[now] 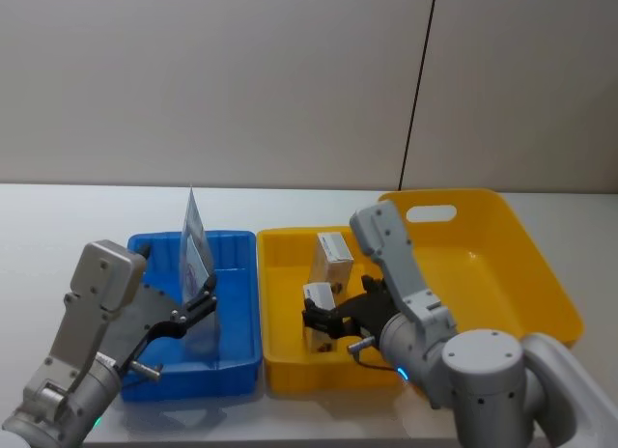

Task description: Bimanual collaborative sorting of washing and personal care products

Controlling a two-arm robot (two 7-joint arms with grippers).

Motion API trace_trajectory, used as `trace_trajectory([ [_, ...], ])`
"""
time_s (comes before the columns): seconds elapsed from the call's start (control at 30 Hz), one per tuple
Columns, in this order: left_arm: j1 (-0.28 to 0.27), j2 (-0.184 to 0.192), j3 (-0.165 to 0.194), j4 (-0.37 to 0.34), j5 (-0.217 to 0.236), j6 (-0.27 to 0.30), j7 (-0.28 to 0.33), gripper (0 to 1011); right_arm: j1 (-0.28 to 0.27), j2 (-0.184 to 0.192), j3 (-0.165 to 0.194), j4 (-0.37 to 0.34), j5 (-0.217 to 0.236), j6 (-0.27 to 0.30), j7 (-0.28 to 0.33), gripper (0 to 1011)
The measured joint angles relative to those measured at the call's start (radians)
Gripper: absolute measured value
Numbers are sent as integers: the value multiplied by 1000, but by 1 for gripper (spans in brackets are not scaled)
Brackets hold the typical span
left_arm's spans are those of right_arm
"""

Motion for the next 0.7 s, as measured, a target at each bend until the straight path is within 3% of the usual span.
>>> trace_trajectory([
  [0.7,0,0,0,0,0,0,0,1001,46,-65,-27,134,-42,0,-30,1003],
])
